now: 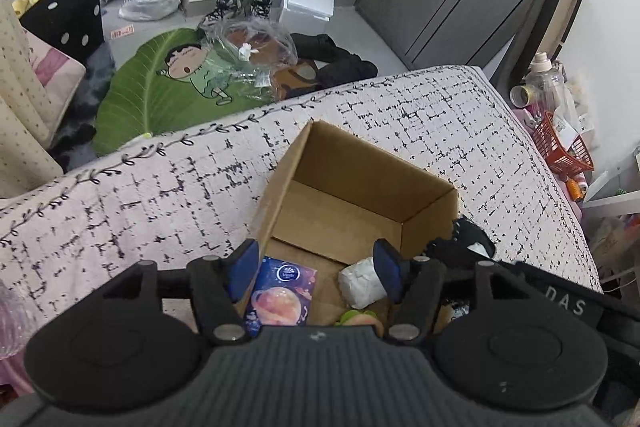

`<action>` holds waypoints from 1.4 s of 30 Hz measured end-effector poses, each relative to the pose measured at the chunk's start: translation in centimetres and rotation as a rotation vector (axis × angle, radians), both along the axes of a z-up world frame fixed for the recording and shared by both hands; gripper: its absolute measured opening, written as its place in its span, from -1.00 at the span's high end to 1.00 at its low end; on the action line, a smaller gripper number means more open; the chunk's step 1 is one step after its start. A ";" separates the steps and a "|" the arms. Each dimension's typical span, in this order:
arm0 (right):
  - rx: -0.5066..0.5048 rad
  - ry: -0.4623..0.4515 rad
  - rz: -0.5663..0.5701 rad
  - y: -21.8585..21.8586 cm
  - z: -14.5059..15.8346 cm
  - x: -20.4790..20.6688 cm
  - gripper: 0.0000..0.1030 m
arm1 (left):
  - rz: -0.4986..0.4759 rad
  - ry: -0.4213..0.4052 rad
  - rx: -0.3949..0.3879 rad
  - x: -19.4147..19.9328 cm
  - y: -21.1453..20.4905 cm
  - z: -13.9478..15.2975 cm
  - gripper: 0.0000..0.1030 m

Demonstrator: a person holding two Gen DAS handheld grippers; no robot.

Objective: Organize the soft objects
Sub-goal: 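Open the left gripper to drop the white ball into the box, then open the right gripper to drop the black patch into the box, then lift both grippers away from the box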

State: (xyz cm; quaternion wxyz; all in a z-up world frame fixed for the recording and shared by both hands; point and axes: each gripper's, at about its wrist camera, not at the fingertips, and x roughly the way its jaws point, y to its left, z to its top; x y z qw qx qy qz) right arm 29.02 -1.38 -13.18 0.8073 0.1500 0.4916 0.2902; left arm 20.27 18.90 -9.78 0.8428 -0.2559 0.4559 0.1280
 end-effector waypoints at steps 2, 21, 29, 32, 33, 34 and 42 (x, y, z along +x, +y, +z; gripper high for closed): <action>0.019 0.018 0.007 0.2 -0.2 -0.1 0.05 | 0.001 -0.007 0.012 -0.5 0.0 0.6 -0.25; -0.013 -0.022 -0.049 -5.9 3.3 -3.1 -0.20 | 0.008 -0.048 0.115 -4.1 -2.4 4.8 -0.45; -0.018 -0.078 -0.068 -9.5 5.4 -3.9 -0.62 | -0.017 -0.065 0.134 -4.7 -4.9 6.1 -0.46; -0.029 -0.100 -0.083 -11.2 5.8 -4.0 -0.80 | -0.039 -0.075 0.148 -4.8 -6.1 6.6 -0.54; -0.032 -0.104 -0.087 -11.6 5.8 -4.1 -0.84 | -0.043 -0.078 0.155 -4.8 -6.4 6.7 -0.58; -0.033 -0.106 -0.093 -12.2 5.8 -4.1 -0.84 | -0.046 -0.083 0.164 -4.8 -6.8 6.9 -0.60; -0.022 -0.109 -0.168 -16.0 6.0 -4.1 -0.94 | -0.073 -0.108 0.193 -4.7 -9.6 7.6 -0.71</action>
